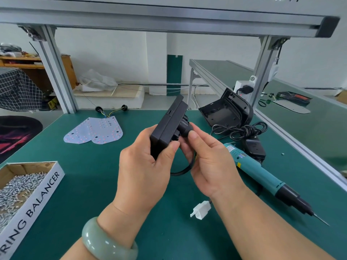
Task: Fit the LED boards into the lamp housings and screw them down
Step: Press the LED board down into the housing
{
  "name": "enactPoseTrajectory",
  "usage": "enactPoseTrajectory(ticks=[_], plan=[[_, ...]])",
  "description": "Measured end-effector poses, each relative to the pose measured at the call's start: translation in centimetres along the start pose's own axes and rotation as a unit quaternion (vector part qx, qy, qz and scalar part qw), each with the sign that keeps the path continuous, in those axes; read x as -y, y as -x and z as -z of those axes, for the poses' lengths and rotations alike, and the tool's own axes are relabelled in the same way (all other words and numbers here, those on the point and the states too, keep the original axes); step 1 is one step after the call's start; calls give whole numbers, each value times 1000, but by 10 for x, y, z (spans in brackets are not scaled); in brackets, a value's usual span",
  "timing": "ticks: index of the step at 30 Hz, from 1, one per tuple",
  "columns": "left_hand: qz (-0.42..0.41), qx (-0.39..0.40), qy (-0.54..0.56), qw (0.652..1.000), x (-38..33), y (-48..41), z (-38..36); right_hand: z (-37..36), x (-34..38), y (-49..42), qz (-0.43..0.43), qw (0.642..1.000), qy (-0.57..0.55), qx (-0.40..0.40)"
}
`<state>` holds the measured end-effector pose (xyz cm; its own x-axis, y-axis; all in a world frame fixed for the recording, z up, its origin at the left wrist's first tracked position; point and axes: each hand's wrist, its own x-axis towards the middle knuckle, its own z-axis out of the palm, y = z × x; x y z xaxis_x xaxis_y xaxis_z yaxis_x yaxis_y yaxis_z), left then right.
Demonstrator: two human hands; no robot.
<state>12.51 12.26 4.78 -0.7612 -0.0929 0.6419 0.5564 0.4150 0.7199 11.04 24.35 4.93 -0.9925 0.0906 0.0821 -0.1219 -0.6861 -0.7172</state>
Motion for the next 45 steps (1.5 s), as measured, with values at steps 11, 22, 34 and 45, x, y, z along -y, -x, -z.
enactPoseTrajectory(ticks=[11,22,34,45], plan=[[6,16,23,1000,-3,-2,3,5,9,6,250,888,383,40],[12,8,66,998,-5,-1,0,8,18,3,248,898,360,48],[-8,30,13,999,-5,-1,1,13,9,3,357,788,501,2],[-30,63,-12,998,2,-7,12,16,10,3,229,719,654,55]])
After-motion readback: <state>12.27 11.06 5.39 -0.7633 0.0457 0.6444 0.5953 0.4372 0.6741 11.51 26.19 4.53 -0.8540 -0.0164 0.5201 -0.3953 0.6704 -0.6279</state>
